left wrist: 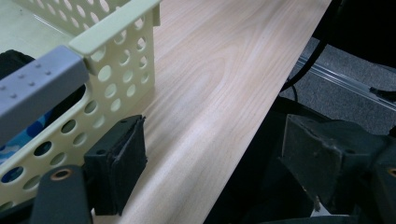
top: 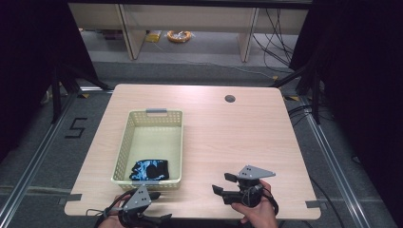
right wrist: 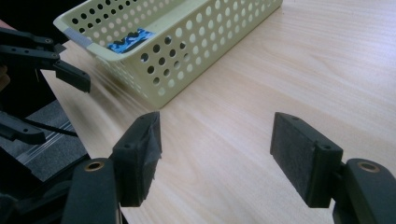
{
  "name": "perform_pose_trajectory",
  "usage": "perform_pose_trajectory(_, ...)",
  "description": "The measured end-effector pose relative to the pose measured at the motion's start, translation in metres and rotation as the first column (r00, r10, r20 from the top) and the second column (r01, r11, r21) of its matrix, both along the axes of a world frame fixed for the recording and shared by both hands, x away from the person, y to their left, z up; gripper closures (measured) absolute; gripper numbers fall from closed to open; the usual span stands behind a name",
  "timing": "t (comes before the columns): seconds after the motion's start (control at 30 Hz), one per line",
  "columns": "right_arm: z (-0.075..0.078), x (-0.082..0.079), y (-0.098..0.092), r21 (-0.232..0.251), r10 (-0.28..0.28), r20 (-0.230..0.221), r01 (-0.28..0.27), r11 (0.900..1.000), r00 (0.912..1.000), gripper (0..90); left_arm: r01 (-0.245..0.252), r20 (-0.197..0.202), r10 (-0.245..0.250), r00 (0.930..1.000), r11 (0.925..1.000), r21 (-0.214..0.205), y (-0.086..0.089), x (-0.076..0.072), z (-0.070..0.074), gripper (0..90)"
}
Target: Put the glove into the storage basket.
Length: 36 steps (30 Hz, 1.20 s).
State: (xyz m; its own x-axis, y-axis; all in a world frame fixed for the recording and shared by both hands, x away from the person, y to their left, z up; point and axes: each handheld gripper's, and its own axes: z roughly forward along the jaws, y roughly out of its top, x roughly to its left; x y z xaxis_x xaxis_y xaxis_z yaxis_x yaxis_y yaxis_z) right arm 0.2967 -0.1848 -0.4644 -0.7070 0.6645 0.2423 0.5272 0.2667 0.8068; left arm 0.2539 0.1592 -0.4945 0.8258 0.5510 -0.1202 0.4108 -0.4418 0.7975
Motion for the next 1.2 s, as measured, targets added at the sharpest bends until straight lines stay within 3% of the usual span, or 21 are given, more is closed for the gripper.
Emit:
perform_pose_trajectory(0.1,-0.001,-0.006,-0.003,0.014,-0.008,-0.032,0.009,0.9999,0.9995,35.0,-0.004,0.006,0.004,1.0,1.0,0.001,0.0,-0.001,-0.003,21.1)
perform_pose_trajectory(0.2,-0.002,-0.006,-0.006,-0.008,0.01,-0.006,-0.011,0.9999,0.9999,34.6,-0.007,0.0,0.007,1.0,1.0,0.0,0.0,-0.002,-0.004,20.9)
perform_pose_trajectory(0.23,-0.002,-0.01,-0.005,0.012,-0.016,-0.042,0.016,0.9998,0.999,34.4,-0.005,0.006,0.005,1.0,0.9998,0.019,0.002,-0.001,-0.004,20.9)
perform_pose_trajectory(0.27,-0.003,-0.011,-0.009,-0.005,-0.015,-0.014,0.015,0.9999,0.9998,34.0,0.015,0.012,-0.015,0.9998,0.9996,0.023,0.003,0.001,-0.004,20.7)
perform_pose_trajectory(0.4,-0.005,-0.014,-0.012,0.017,-0.027,-0.014,0.027,0.9995,0.9995,32.3,-0.006,0.005,0.006,1.0,0.9996,0.029,0.004,0.001,-0.005,19.8)
perform_pose_trajectory(0.43,-0.005,-0.019,-0.016,0.014,-0.052,-0.058,0.053,0.9985,0.997,31.0,0.011,0.022,-0.011,0.9997,0.9993,0.035,0.005,0.002,-0.005,19.3)
perform_pose_trajectory(0.53,-0.008,-0.018,-0.019,0.017,-0.044,-0.026,0.045,0.9988,0.9987,29.6,0.0,0.011,0.0,0.9999,0.9999,0.012,0.005,0.0,-0.006,18.3)
perform_pose_trajectory(0.57,-0.01,-0.02,-0.025,-0.01,-0.045,0.002,0.045,0.9989,0.999,28.7,0.007,0.025,-0.008,0.9997,0.9997,0.022,0.006,0.001,-0.005,18.0)
perform_pose_trajectory(0.63,-0.011,-0.021,-0.024,0.003,-0.06,-0.02,0.06,0.9982,0.998,28.1,0.0,0.0,0.0,1.0,0.9995,0.031,0.007,0.0,-0.005,17.9)
perform_pose_trajectory(0.67,-0.01,-0.027,-0.028,0.009,-0.074,-0.051,0.074,0.9972,0.9959,27.2,-0.017,0.002,0.017,0.9999,0.9999,0.004,0.006,-0.001,-0.007,17.7)
perform_pose_trajectory(0.7,-0.013,-0.025,-0.03,0.017,-0.055,-0.012,0.056,0.9983,0.9984,27.1,-0.015,0.0,0.015,0.9999,0.9999,0.007,0.006,-0.002,-0.007,17.5)
perform_pose_trajectory(0.73,-0.012,-0.029,-0.03,0.015,-0.069,-0.033,0.07,0.9974,0.9971,26.8,-0.001,0.0,0.001,1.0,0.9996,0.028,0.008,-0.001,-0.007,17.5)
perform_pose_trajectory(0.8,-0.014,-0.03,-0.033,0.006,-0.067,-0.023,0.067,0.9977,0.9975,26.4,0.02,0.013,-0.02,0.9997,0.9993,0.031,0.009,-0.001,-0.007,17.4)
perform_pose_trajectory(0.87,-0.015,-0.035,-0.033,-0.024,-0.089,-0.046,0.088,0.9958,0.995,25.4,0.0,0.008,0.0,1.0,0.9999,0.017,0.008,-0.003,-0.008,17.3)
perform_pose_trajectory(0.9,-0.016,-0.036,-0.033,-0.02,-0.087,-0.052,0.086,0.9961,0.9948,24.9,0.014,0.019,-0.015,0.9997,0.999,0.042,0.01,-0.002,-0.007,17.2)
perform_pose_trajectory(0.93,-0.018,-0.035,-0.035,-0.029,-0.072,-0.025,0.071,0.9971,0.9971,24.9,-0.003,0.003,0.003,1.0,0.9993,0.038,0.01,-0.003,-0.008,17.2)
perform_pose_trajectory(1.0,-0.018,-0.04,-0.036,-0.045,-0.102,-0.07,0.099,0.9941,0.9923,24.6,-0.001,0.004,0.001,1.0,0.9992,0.04,0.012,-0.004,-0.008,17.1)
perform_pose_trajectory(1.03,-0.02,-0.038,-0.038,-0.061,-0.089,-0.031,0.086,0.9944,0.9956,24.1,-0.006,-0.01,0.007,0.9999,0.9999,0.015,0.011,-0.005,-0.009,17.1)
perform_pose_trajectory(1.07,-0.019,-0.043,-0.038,-0.057,-0.107,-0.079,0.103,0.993,0.991,23.5,-0.006,0.012,0.006,0.9999,0.9998,0.018,0.011,-0.005,-0.009,17.0)
perform_pose_trajectory(1.1,-0.021,-0.041,-0.04,-0.061,-0.092,-0.046,0.089,0.9942,0.9947,23.1,-0.012,0.007,0.011,0.9999,0.9992,0.039,0.012,-0.006,-0.009,16.9)
perform_pose_trajectory(1.2,-0.023,-0.045,-0.042,-0.073,-0.09,-0.054,0.086,0.9936,0.9944,21.9,-0.011,0.02,0.01,0.9997,0.9991,0.041,0.012,-0.007,-0.009,16.4)
